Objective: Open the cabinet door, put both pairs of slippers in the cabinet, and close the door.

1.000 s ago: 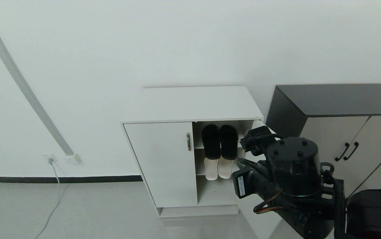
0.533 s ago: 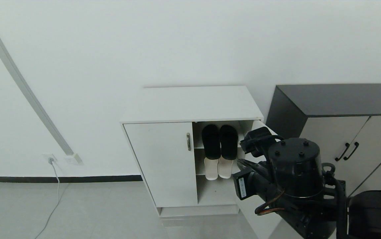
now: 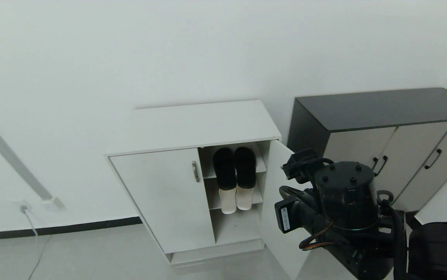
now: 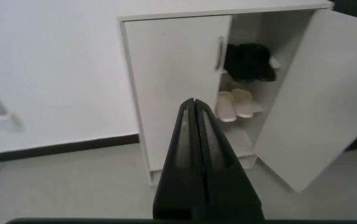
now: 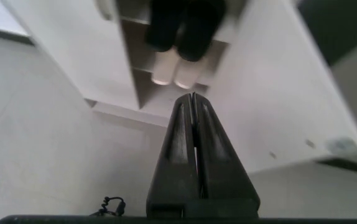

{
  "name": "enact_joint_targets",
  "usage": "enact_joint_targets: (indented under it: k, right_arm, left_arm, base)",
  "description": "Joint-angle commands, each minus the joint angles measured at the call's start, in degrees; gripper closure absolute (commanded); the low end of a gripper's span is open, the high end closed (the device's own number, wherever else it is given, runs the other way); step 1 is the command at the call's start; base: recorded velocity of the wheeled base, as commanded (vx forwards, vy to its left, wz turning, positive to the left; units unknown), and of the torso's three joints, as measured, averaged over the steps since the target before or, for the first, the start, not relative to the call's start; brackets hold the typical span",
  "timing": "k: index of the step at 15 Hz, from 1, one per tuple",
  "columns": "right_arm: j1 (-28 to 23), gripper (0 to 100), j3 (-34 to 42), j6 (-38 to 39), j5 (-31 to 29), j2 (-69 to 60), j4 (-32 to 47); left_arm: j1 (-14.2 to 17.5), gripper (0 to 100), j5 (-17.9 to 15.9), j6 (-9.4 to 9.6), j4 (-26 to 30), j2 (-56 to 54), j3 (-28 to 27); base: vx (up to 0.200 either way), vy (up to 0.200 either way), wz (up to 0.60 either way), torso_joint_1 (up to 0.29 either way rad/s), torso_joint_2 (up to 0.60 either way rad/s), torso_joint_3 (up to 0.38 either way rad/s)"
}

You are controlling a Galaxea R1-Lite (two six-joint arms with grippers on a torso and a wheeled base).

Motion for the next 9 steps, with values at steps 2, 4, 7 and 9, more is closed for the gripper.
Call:
enact_joint_targets:
  k: [2, 4, 7, 9]
  right_arm:
    - [0.09, 100, -0.02, -0.05, 0.01, 0.15, -0.01]
    - [0.00, 100, -0.02, 0.04, 0.01, 0.15, -0.01]
    - [0.00, 100, 0.07, 0.04, 0.10, 0.24, -0.01]
    - [0.09, 100, 0.07, 0.04, 0.10, 0.59, -0.10]
  left_arm:
    - [0.02, 100, 0.00, 0.00, 0.01, 0.08, 0.00]
    - [0.02, 100, 0.00, -0.09, 0.01, -0.01, 0.00]
    - [0.02, 100, 0.00, -0.09, 0.01, -0.01, 0.00]
    - [0.02, 100, 0.00, -0.35, 0.01, -0.01, 0.00]
  base:
    - [0.000, 0.000, -0.60, 0.002, 0.01, 0.002]
    - [0.000, 0.000, 0.00, 0.000, 0.00, 0.000]
    - [0.000, 0.000, 0.00, 0.000, 0.00, 0.000]
    - [-0.200, 0.000, 0.00, -0.005, 0.00, 0.007]
